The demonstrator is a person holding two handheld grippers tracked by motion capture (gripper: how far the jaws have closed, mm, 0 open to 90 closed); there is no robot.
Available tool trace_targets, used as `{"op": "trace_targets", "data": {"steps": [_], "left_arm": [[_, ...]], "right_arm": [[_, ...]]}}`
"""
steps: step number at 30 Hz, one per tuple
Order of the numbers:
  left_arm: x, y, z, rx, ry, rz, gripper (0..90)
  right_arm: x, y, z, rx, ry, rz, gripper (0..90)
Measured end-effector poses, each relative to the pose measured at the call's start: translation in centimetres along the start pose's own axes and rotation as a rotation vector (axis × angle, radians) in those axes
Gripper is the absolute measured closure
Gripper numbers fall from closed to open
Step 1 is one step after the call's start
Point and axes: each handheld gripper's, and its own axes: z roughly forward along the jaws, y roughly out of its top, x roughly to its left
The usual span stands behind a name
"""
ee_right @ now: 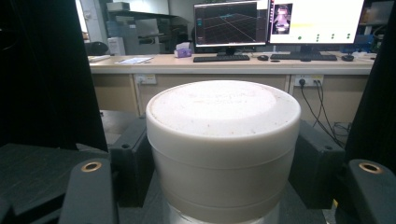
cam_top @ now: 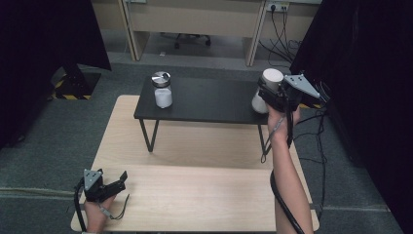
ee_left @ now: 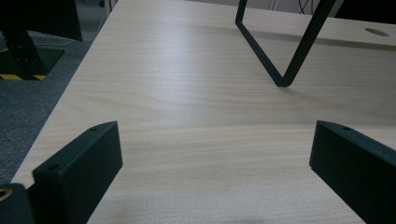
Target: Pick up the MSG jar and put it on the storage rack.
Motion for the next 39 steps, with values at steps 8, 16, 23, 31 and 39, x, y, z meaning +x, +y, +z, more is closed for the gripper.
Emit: {"op": "trace_targets", "data": {"steps": [8, 16, 23, 31, 39], "left_arm": [[0.0, 0.0, 0.0, -0.004, 0.0, -0.001, 1.7], [0.1, 0.0, 0.0, -0.001, -0.003, -0.004, 1.7], [0.1, 0.0, 0.0, -0.004, -0.005, -0.005, 1.8], [0.2, -0.1, 0.0, -0.006, -0.006, -0.006, 1.7], [0.2, 0.0, 0.0, -0.001, -0.012, -0.004, 1.7]], "right_arm": [[0.2, -0.1, 1.1, 0.0, -0.034, 0.017, 33.7], [0.5, -0.2, 1.8, 0.016, -0.035, 0.01, 33.7], [1.1, 0.3, 2.2, 0.05, -0.056, 0.003, 33.7], [1.1, -0.1, 2.4, 0.043, -0.054, -0.01, 33.6], [1.1, -0.3, 2.3, 0.039, -0.052, -0.019, 33.6]]}}
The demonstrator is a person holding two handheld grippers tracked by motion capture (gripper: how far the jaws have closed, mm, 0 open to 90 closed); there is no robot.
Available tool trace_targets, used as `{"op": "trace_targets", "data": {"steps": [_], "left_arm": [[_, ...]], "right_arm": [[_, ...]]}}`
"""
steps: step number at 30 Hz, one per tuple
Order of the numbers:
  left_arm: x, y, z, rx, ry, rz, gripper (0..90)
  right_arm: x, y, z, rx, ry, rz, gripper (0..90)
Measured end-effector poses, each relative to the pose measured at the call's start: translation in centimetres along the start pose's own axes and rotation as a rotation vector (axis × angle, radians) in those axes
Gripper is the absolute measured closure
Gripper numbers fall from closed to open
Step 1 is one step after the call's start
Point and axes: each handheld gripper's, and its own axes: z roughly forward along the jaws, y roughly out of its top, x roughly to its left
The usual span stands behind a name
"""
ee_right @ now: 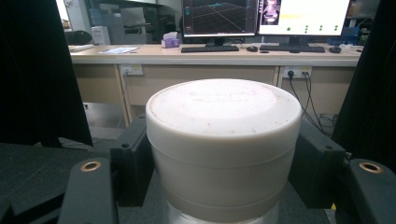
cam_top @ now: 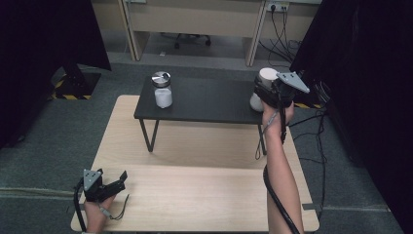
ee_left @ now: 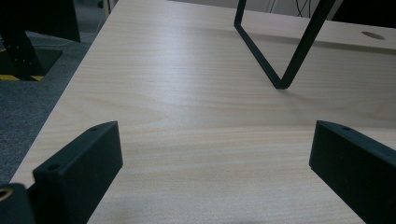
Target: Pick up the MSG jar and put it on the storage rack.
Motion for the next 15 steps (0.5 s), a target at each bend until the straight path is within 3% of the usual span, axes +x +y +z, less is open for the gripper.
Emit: {"op": "trace_targets", "data": {"steps": [15], "left_arm": [[-0.02, -0.04, -0.03, -0.002, 0.0, 0.001, 1.8]], "right_arm": [[-0.1, -0.17, 0.03, -0.006, 0.004, 0.0, 33.3]]}}
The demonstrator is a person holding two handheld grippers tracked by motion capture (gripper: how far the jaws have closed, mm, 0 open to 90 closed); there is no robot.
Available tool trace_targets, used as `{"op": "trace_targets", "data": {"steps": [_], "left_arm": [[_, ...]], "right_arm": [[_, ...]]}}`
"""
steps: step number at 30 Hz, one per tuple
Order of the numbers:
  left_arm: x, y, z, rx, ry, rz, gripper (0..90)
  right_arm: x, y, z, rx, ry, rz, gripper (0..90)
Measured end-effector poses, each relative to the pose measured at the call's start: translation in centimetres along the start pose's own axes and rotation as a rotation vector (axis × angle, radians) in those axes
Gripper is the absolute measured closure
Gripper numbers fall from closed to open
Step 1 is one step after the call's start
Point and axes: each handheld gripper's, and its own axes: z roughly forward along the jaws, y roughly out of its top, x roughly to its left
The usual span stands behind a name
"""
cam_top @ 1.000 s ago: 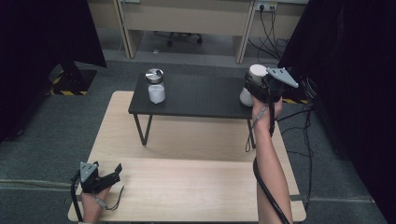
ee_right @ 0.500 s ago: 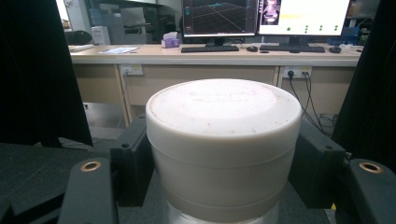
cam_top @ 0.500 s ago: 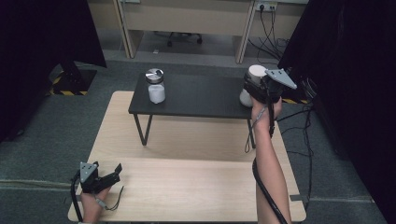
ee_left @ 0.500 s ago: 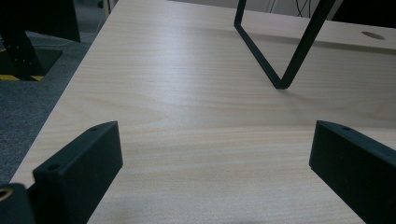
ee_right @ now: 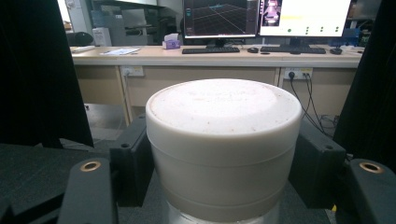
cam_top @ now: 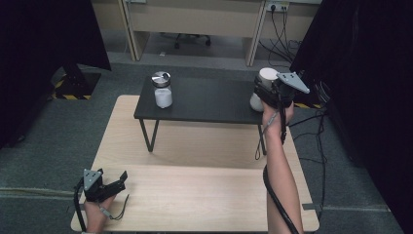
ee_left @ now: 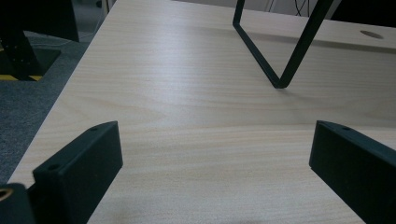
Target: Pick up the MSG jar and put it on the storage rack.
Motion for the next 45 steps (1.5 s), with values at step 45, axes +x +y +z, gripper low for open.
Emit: {"op": "trace_targets", "data": {"steps": [45], "left_arm": [[-0.6, 0.1, 0.1, 0.013, 0.031, -0.001, 1.7]], "right_arm": [[-0.8, -5.4, -5.9, -0.038, 0.011, -0.112, 0.3]]}}
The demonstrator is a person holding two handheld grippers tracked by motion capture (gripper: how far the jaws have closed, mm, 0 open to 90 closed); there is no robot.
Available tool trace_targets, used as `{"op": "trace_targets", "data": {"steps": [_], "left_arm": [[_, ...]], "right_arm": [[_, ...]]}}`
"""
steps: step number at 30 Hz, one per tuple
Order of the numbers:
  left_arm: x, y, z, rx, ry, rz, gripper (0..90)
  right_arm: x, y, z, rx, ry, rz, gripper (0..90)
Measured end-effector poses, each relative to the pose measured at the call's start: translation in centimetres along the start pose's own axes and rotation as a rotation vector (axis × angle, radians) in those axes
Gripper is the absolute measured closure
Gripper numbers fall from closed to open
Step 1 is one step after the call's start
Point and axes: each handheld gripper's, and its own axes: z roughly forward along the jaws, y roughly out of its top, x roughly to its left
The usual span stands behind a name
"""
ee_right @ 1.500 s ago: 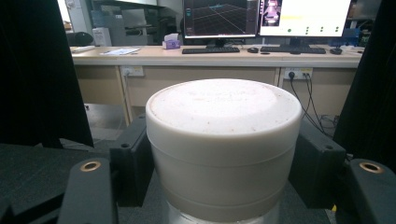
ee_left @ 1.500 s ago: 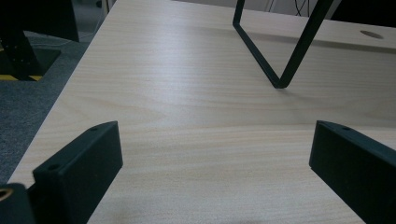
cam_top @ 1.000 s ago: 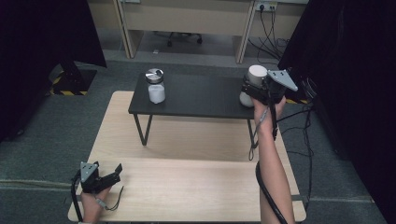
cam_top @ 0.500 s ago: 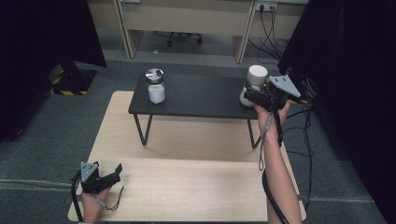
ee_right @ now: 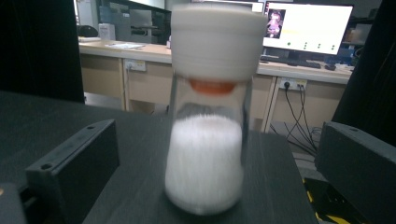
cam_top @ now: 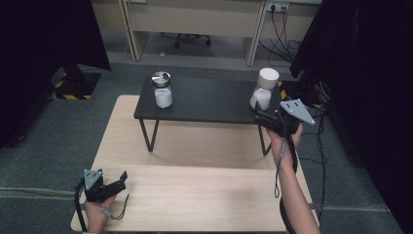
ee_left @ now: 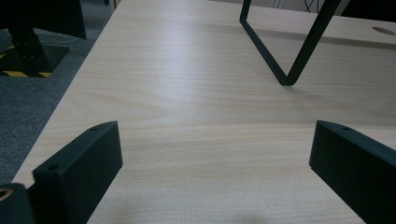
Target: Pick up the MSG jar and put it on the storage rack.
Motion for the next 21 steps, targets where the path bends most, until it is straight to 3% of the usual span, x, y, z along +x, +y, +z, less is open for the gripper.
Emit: {"op": "trace_targets", "data": {"steps": [7, 15, 21], "left_arm": [[0.0, 0.0, 0.0, 0.003, -0.003, 0.008, 1.7], [-0.1, 0.1, 0.1, 0.006, -0.002, 0.013, 1.7], [-0.1, 0.1, 0.1, 0.009, -0.001, 0.015, 1.7]], "right_arm": [[-0.3, -2.9, -1.8, -0.004, -0.012, 0.021, 0.3], [-0.2, -7.7, -4.1, 0.0, -0.037, 0.085, 0.3], [0.0, -10.8, -5.5, 0.046, -0.046, 0.044, 0.3]]}}
